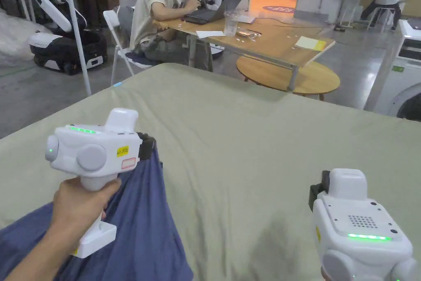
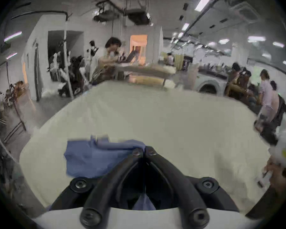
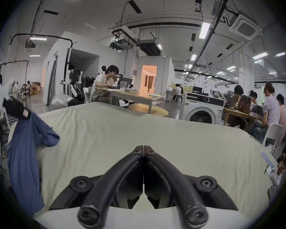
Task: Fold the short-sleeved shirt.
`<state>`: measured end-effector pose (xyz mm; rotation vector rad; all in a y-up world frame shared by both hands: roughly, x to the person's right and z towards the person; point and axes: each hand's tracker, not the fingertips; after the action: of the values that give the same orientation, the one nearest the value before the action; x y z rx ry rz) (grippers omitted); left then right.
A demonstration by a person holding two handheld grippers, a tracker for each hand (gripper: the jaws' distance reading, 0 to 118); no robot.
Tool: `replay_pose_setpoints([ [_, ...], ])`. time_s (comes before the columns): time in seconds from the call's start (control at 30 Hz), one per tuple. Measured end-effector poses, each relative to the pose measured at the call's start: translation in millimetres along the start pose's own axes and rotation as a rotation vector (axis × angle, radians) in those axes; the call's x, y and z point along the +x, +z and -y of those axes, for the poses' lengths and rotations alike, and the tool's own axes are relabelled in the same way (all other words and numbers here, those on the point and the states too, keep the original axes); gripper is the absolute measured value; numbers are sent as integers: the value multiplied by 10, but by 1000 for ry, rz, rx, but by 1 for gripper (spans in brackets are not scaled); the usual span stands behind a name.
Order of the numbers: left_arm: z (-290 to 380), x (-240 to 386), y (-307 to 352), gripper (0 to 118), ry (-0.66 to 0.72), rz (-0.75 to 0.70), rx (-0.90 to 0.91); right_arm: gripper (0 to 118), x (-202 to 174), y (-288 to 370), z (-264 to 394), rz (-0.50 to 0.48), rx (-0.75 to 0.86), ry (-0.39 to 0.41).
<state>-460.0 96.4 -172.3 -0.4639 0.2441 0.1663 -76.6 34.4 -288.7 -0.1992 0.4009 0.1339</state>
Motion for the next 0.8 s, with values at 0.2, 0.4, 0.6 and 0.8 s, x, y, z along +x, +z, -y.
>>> replay_pose_setpoints([
  [0.2,-720,1051,88,0,-15,222,123,0,449,220,-148,84,40,-13],
  [0.4,-976,2277,-49,0,-37,487,133,0,1044,539,-259,196,67,-37],
  [0.6,-745,3476,-285,0,-78,732,26,0,1659,891,-261,345,96,-56],
  [0.8,69,4292,-475,0,-153,821,-164,0,2087,1151,-81,460,71,2],
])
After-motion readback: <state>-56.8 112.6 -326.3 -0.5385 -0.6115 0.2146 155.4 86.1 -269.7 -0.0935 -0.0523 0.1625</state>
